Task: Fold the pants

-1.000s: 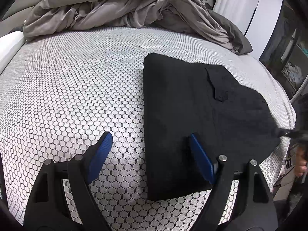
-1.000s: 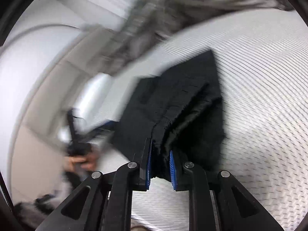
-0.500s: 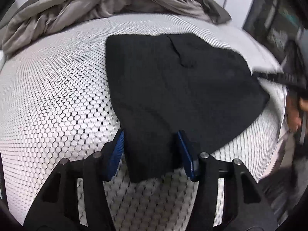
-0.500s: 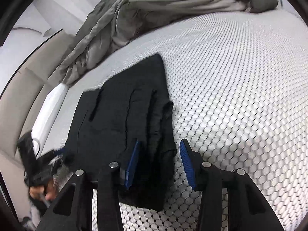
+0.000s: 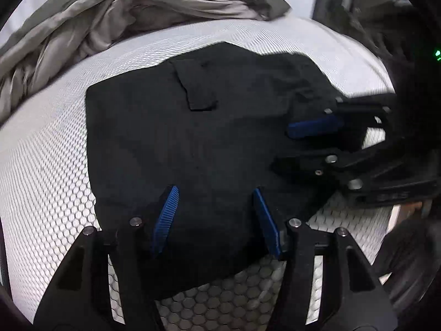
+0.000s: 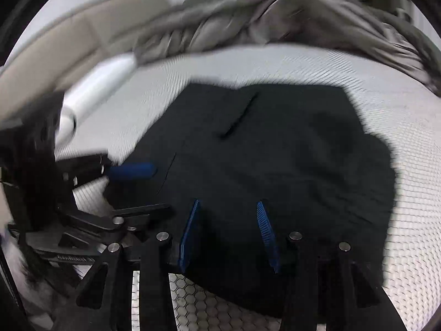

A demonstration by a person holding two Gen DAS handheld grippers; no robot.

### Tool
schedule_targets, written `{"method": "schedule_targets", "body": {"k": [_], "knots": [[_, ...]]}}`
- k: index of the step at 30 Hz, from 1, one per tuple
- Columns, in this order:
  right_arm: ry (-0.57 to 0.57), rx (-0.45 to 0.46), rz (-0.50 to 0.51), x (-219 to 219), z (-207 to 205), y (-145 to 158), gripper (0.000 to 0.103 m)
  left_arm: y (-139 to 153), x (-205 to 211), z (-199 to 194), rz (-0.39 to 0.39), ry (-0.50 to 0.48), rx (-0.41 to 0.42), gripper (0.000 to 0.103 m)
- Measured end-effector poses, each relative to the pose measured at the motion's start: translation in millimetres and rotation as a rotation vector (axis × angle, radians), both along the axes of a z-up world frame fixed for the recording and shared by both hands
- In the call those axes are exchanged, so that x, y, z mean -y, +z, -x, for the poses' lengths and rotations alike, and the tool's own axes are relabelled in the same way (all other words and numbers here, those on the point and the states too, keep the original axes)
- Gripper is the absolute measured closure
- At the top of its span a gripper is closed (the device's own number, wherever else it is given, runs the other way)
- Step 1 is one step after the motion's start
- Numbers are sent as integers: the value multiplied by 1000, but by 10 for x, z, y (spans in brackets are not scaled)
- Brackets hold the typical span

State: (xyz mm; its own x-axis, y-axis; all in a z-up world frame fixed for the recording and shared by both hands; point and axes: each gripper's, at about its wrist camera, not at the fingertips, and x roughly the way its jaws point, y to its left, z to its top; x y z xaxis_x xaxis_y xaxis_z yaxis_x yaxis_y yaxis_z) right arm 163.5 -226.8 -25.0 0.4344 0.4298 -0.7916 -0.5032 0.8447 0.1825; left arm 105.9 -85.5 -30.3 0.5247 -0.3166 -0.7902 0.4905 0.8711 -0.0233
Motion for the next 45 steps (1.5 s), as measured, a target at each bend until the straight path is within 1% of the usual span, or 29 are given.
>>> {"method": "schedule_targets", "body": {"k": [2, 4, 5, 7, 8, 9, 10, 12, 14, 16, 18, 19, 20, 22, 23, 25, 27, 28, 30, 32, 34, 35, 37, 38, 40, 41, 42, 43, 45], "knots": [[21, 28, 43, 120, 94, -35, 59, 8, -98, 73, -7, -19, -10, 49], [-15, 18, 53, 347, 113, -12, 59, 37, -262, 139, 24, -12, -22, 49], [-34, 2, 25, 533, 119, 18, 65, 65, -312, 195, 41, -12, -28, 49], [-34, -35, -46, 707, 111, 73, 65, 131, -371, 268, 54, -3, -26, 49], [-38, -25, -58, 739, 130, 141, 64, 181, -390, 282, 68, -2, -21, 49], [-40, -7, -66, 738, 93, 189, 64, 225, -483, 168, 88, -1, -9, 49], [-43, 20, -78, 716, 106, 243, 63, 284, -484, 141, 107, 7, 19, 49], [-72, 80, -93, 637, 58, 311, 57, 340, -423, 22, 114, 34, 56, 49], [-118, 112, -54, 412, -70, 266, 57, 292, -312, -154, 96, 62, 55, 49], [-108, 95, -14, 201, -203, 138, 57, 159, -207, -356, 83, 82, 24, 49], [-86, 70, 69, 14, -298, -36, 57, 25, -168, -485, 84, 100, -7, 49], [-72, 74, 93, -12, -312, -65, 57, -7, -121, -520, 90, 93, -6, 49], [-58, 94, 144, 4, -306, -51, 57, 1, -140, -510, 89, 85, -7, 49], [-107, 124, 236, 157, -292, -18, 57, -19, -186, -498, 94, 82, -27, 50], [-150, 129, 258, 329, -287, -11, 62, -22, -219, -469, 91, 82, -35, 50], [-172, 92, 210, 534, -260, -10, 63, -19, -227, -373, 47, 74, -23, 50], [-181, 103, 193, 553, -231, 54, 63, 27, -228, -364, 31, 80, -5, 50], [-177, 116, 179, 540, -222, 98, 62, 62, -241, -367, 39, 86, 0, 50], [-159, 111, 76, 441, -219, 198, 62, 138, -267, -483, 80, 113, 19, 50], [-178, 95, 38, 326, -311, 209, 61, 130, -221, -664, 103, 130, 7, 50], [-163, 80, 50, 147, -432, 177, 61, 49, -177, -828, 109, 140, -2, 50], [-141, 73, 79, 15, -465, 117, 61, 7, -161, -902, 106, 148, -7, 49], [-112, 98, 135, -208, -581, 86, 61, -26, -162, -943, 112, 146, -16, 50], [-91, 113, 161, -214, -592, 69, 61, -26, -165, -946, 113, 140, -15, 50], [-105, 106, 197, -105, -579, 67, 61, -28, -204, -922, 112, 129, -13, 49], [-153, 105, 260, 30, -580, 64, 61, -30, -240, -912, 120, 127, -16, 49], [-186, 106, 294, 158, -575, 32, 62, -32, -269, -897, 131, 126, -21, 49], [-197, 97, 285, 276, -556, 31, 65, -33, -292, -893, 138, 127, -27, 49], [-198, 66, 170, 474, -515, 83, 65, -2, -299, -877, 128, 137, -33, 49]]}}
